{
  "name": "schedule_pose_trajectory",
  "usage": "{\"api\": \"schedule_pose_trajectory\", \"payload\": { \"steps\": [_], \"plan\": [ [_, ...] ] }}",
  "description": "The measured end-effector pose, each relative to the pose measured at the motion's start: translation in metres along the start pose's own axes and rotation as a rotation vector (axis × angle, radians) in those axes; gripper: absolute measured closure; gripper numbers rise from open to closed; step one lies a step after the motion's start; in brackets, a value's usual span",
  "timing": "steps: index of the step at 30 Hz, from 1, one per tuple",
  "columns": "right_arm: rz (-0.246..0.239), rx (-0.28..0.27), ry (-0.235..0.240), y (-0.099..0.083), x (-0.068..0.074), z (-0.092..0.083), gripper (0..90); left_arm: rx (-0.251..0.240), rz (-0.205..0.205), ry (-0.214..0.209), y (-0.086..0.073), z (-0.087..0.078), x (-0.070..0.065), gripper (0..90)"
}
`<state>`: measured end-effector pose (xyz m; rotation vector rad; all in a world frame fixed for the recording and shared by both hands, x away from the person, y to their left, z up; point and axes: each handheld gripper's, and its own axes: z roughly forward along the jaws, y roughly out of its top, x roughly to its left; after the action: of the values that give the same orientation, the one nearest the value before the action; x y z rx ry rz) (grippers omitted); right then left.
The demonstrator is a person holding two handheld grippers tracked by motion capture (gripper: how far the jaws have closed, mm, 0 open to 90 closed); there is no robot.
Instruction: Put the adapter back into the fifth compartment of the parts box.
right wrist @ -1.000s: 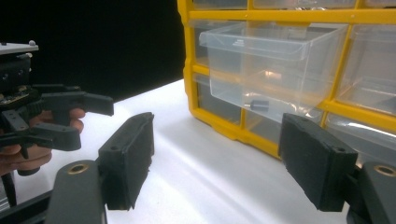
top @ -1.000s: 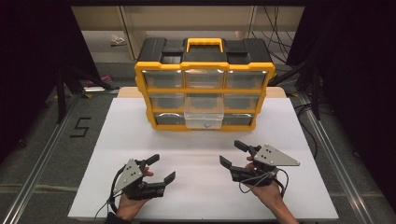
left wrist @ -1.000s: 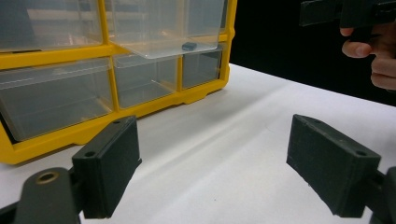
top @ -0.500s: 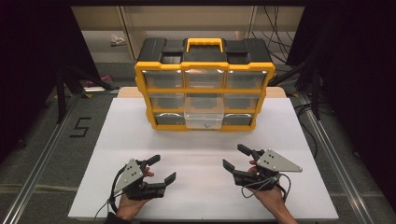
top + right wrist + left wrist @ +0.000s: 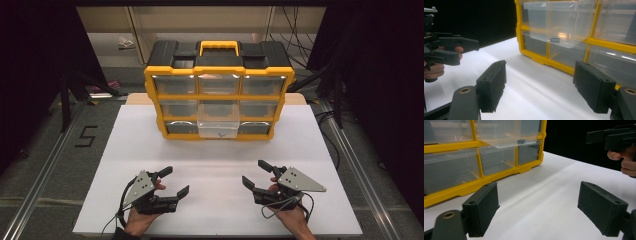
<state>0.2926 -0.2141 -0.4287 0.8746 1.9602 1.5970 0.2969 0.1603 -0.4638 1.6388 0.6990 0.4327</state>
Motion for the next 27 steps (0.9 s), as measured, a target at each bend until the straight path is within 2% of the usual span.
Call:
{"api": "schedule_pose_trajectory", "payload": {
  "steps": [15,17,27],
  "plan": [
    [0.017,0.014,-0.002,-0.012,-0.001,-0.006,22.3,0.009,0.009,-0.016,0.0,0.001,-0.001,16.1],
    [0.019,0.014,-0.002,-0.013,-0.001,-0.007,21.6,0.015,-0.002,-0.025,-0.001,0.001,-0.002,15.9],
    [0.025,0.014,-0.017,-0.017,-0.002,-0.013,20.9,0.002,0.005,-0.024,-0.001,0.001,-0.001,15.7]
  ]
}}
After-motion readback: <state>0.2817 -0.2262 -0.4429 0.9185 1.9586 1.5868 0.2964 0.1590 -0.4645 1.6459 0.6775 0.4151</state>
